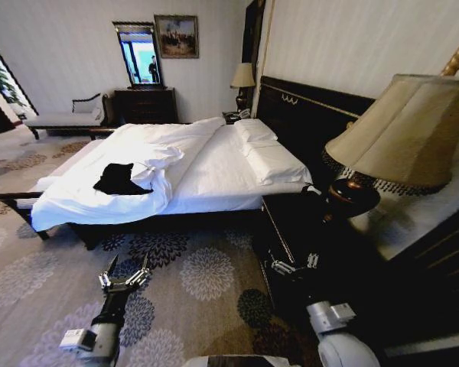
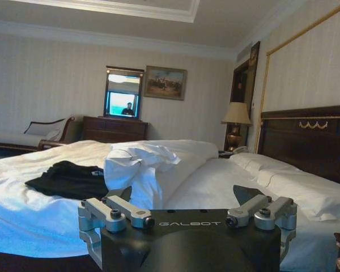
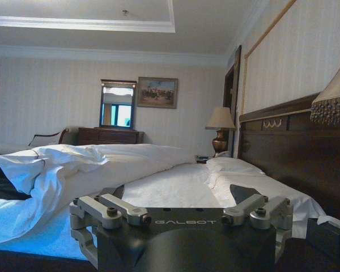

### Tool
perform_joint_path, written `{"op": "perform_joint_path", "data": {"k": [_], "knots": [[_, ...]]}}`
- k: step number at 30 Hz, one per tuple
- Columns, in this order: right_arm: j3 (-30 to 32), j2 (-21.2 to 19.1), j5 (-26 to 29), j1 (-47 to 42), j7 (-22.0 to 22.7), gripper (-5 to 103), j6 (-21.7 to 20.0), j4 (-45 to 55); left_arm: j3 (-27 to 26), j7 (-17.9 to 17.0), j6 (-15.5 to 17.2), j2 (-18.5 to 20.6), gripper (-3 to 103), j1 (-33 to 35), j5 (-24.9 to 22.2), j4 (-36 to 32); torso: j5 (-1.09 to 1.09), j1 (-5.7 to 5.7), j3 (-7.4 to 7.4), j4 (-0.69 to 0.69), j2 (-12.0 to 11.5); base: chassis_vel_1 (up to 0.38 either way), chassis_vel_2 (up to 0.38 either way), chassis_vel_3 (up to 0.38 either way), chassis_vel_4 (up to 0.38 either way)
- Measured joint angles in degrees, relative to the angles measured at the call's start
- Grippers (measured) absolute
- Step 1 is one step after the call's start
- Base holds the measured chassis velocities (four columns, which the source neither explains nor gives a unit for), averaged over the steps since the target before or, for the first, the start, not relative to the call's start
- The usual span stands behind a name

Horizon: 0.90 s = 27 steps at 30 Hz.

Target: Fold the clothes on the bed.

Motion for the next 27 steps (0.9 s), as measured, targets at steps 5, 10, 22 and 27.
{"op": "perform_joint_path", "data": {"k": [5,10,22,27], "knots": [[-0.04,0.26,-0.19,0.06,0.0,100,0.01,-0.29,-0.02,-0.04,0.0,0.16,100,-0.28,-0.09,0.16,0.0,0.0,0.0,0.0,0.0,0.0,0.0,0.0,0.0],[-0.13,0.47,-0.38,0.08,-0.25,100,0.01,-0.34,-0.02,-0.05,-0.23,0.13,100,-0.26,0.01,0.41,0.0,0.0,0.0,0.0,0.0,0.0,0.0,0.0,0.0],[0.02,0.62,-0.44,0.19,-0.49,100,0.11,-0.06,-0.19,-0.01,-0.66,0.12,100,-0.12,0.03,0.21,0.0,0.0,0.0,0.0,0.0,-0.032,0.026,0.026,-0.035],[0.15,0.75,-0.44,0.09,-0.49,100,0.29,0.13,-0.29,0.11,-0.69,0.15,100,-0.11,-0.23,-0.1,0.0,0.0,0.0,0.0,0.0,-0.099,0.09,0.088,-0.095]]}}
